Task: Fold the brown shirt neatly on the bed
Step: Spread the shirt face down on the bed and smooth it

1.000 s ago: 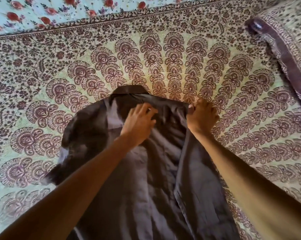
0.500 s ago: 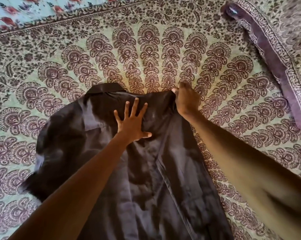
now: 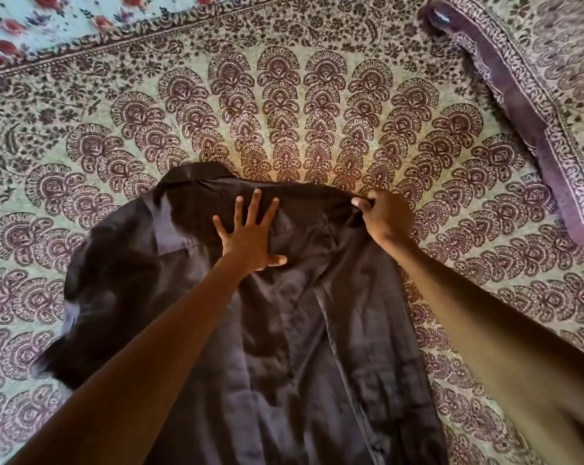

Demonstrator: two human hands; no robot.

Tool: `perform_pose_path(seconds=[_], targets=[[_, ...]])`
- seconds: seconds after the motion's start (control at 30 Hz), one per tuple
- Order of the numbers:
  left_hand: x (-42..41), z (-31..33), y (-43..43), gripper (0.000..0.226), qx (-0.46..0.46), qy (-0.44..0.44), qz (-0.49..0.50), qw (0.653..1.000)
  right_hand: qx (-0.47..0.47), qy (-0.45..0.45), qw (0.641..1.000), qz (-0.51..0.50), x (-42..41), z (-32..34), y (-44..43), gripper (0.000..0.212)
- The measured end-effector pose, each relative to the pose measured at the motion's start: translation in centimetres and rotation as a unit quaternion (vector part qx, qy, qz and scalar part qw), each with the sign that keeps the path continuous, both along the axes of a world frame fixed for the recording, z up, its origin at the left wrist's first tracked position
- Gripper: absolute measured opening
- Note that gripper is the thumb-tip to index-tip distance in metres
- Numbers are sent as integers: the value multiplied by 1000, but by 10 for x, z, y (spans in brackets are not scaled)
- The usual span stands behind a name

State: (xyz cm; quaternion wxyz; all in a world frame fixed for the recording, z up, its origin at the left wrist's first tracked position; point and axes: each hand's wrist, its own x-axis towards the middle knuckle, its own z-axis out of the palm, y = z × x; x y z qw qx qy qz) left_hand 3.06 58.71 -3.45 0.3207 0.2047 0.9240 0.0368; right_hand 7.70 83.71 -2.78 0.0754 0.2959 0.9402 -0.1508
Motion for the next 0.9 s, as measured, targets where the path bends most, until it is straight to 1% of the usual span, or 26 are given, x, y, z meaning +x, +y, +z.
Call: perform_pose_path(seconds=[0.07,0.13,0.17,0.23,0.3,0.33,0.4,0.47,0.53,0.57,0.63,0.67,0.7,0.73,0.77,0.83,0.9], targets=[[1,1,-1,120,23,8,0,1000,74,17,997,12,-5,6,-12,29],[2,5,-6,107,67,25,18,997,129,91,987,28,-11,18,-34,23],[2,8,-12,95,101,40,41,993,122,138,982,45,-15,24,-49,16],[2,14,-31,69,183,100,95,973,67,187,975,105,-23,31,-82,12],[0,20,-61,50,234,187,144,943,6,171,969,178,-30,29,-119,13],[-3,21,-78,43,240,223,175,928,-25,156,965,208,-33,27,-139,13],[-11,25,-112,35,202,269,257,906,-93,129,957,244,-36,22,-176,19],[-23,28,-152,33,144,288,345,882,-156,119,942,271,-40,18,-217,22],[-38,26,-193,37,123,251,404,871,-183,106,929,302,-46,17,-259,21],[-47,20,-209,38,125,211,414,877,-176,99,926,319,-49,17,-276,22],[-65,17,-237,36,141,91,405,899,-137,85,923,348,-55,15,-310,32],[-72,19,-244,35,156,24,391,907,-118,73,925,354,-57,13,-321,39],[-79,19,-249,32,163,-25,363,917,-109,49,929,351,-58,11,-329,45],[-83,24,-250,29,157,-56,319,933,-110,20,935,336,-58,7,-332,51],[-87,28,-252,31,151,-85,279,945,-116,-13,940,320,-58,1,-334,56],[-90,38,-253,31,159,-141,247,945,-113,-46,943,310,-54,-8,-334,65],[-91,38,-266,37,176,-172,248,937,-91,-37,942,320,-48,-14,-333,70]])
